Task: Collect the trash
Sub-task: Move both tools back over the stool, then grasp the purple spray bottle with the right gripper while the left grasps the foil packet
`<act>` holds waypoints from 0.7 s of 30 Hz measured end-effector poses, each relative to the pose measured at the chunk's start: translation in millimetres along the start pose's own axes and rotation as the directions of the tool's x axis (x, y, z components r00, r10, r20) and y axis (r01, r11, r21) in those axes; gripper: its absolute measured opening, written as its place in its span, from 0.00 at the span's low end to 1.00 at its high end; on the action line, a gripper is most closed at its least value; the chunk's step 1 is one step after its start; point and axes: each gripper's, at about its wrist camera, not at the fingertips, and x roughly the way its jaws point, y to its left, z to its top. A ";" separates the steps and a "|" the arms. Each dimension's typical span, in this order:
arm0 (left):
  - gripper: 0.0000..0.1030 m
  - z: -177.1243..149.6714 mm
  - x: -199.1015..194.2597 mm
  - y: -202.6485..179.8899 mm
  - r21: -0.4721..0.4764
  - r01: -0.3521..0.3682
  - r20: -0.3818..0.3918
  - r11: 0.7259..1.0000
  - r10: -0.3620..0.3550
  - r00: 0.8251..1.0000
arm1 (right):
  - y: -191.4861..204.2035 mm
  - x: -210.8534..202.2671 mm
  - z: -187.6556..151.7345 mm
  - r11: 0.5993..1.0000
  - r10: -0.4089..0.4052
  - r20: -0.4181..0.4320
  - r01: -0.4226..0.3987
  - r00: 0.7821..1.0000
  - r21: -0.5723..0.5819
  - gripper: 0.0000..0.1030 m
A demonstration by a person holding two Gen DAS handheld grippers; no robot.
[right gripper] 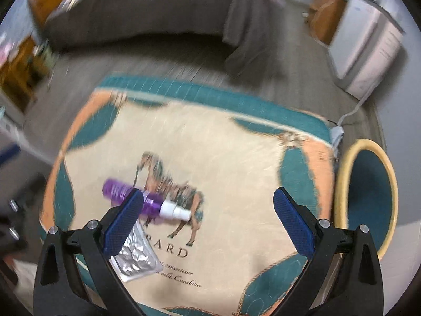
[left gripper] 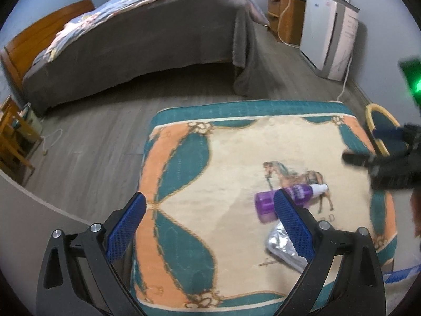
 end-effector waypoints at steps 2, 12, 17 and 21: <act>0.94 1.2 3.5 6.8 -0.017 0.009 -0.013 1.000 -0.009 1.000 | 11.0 12.7 -1.9 0.999 0.006 -0.027 -0.007 1.000 -0.054 0.94; 0.94 2.7 17.8 19.6 -0.011 -0.002 -0.037 1.000 0.001 0.999 | 55.0 64.6 -8.9 0.980 0.008 -0.169 -0.041 0.986 -0.193 0.94; 0.94 3.1 23.6 26.6 -0.031 -0.002 -0.051 1.000 0.000 0.999 | 75.0 84.2 -13.5 0.965 -0.014 -0.187 -0.035 0.982 -0.261 0.85; 0.94 2.8 26.1 27.7 -0.027 -0.007 -0.057 1.000 0.005 0.998 | 84.4 91.9 -17.4 0.959 0.014 -0.186 -0.066 0.982 -0.276 0.64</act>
